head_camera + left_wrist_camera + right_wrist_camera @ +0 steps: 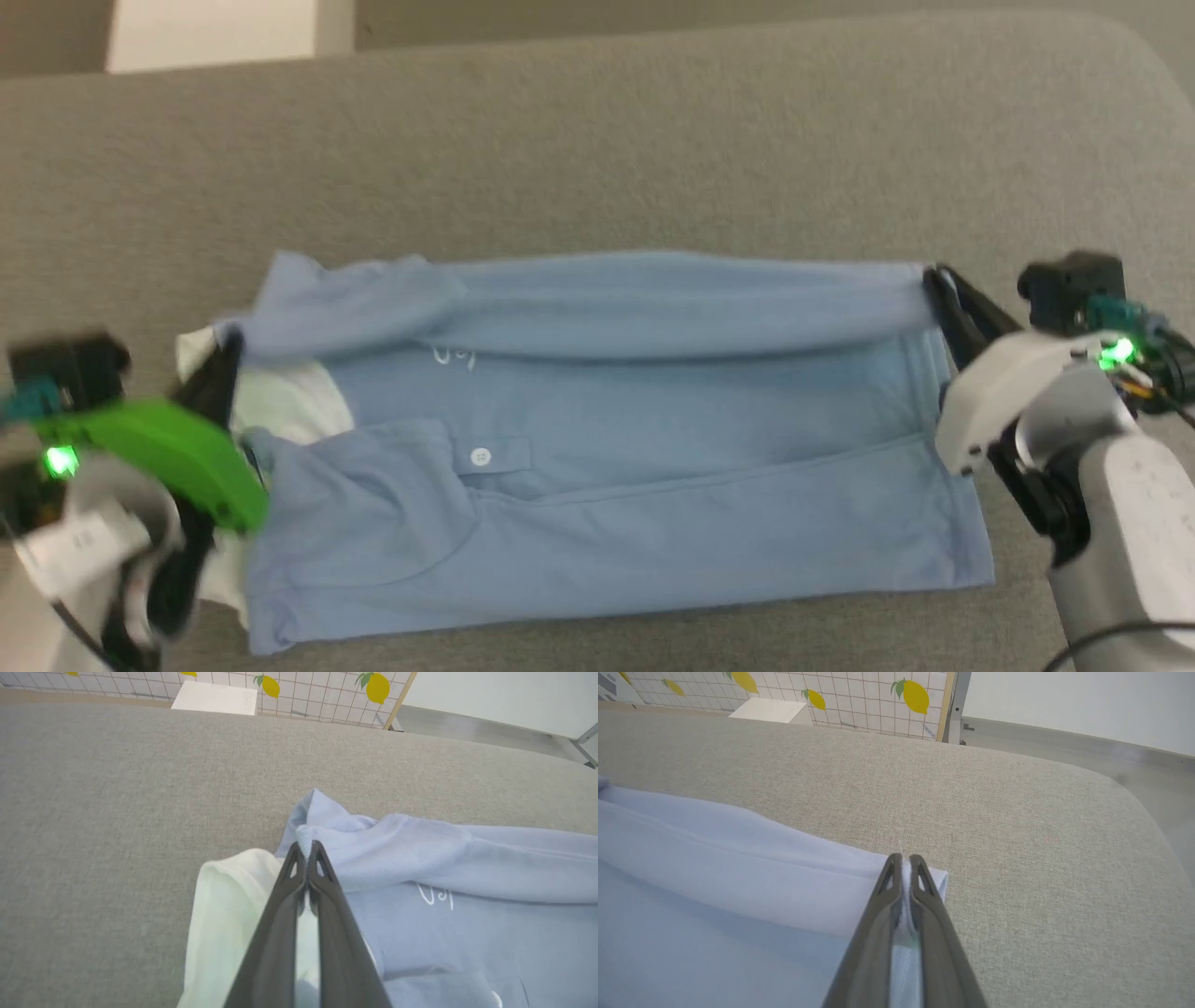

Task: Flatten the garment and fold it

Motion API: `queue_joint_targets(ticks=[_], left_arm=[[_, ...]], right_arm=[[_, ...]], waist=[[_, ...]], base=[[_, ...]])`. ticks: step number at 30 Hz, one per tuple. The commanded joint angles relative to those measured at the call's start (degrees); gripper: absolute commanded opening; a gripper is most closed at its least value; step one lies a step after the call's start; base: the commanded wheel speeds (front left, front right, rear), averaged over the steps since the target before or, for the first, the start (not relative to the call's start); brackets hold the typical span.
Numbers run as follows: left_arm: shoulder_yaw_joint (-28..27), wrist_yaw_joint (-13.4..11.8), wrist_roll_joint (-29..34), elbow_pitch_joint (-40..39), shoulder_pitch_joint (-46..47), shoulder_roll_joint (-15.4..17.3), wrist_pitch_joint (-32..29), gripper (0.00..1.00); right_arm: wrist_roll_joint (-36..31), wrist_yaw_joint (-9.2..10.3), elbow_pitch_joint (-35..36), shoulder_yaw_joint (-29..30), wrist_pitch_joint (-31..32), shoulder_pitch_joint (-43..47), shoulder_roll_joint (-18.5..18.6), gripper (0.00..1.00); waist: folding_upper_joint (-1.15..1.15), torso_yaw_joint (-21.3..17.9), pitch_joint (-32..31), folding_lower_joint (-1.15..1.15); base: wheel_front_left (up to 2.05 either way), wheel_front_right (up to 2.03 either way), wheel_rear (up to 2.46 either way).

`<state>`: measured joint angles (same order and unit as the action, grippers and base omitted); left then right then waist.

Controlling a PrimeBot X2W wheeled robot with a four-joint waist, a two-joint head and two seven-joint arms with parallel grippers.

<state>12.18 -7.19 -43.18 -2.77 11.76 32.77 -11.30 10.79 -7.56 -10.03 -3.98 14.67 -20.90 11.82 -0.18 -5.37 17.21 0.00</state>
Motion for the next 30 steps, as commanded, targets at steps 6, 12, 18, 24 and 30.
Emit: queue_joint_targets(ticks=[6, 12, 18, 24, 30], left_arm=[[0.0, -1.6, -3.3, -3.0, -11.9, -2.4, 1.7, 0.00], [1.3, -1.2, -5.6, -3.1, -18.5, -4.9, 2.7, 0.00], [3.1, 0.1, -5.8, 1.3, -19.3, -6.2, 3.4, 0.00], [4.7, 1.5, -5.1, 4.9, -18.9, -7.5, 5.0, 1.00], [6.0, 2.3, -2.8, 4.3, -18.2, -8.5, 8.3, 1.00]], right_arm=[[1.4, 0.08, 1.4, -0.2, 2.6, 6.4, 2.6, 0.00], [1.8, 0.08, 1.9, -0.8, 6.0, 10.7, 4.7, 0.00], [1.2, 0.08, -1.2, -2.4, 7.4, 12.0, 5.6, 0.00], [1.6, 0.08, -3.9, -1.3, 7.9, 13.2, 4.1, 1.00], [2.8, 0.08, -1.0, 3.8, 6.0, 17.4, 0.9, 1.00]], waist=[[0.18, 4.8, -6.8, 0.00], [0.18, 5.7, -6.7, 0.00], [0.18, 6.0, -6.4, 0.00], [0.18, 6.4, -7.8, 0.00], [0.18, 7.4, -10.1, 0.00]], base=[[0.00, 0.00, 0.00], [0.00, 0.00, 0.00], [0.00, 0.00, 0.00], [0.00, 0.00, 0.00], [0.00, 0.00, 0.00]])
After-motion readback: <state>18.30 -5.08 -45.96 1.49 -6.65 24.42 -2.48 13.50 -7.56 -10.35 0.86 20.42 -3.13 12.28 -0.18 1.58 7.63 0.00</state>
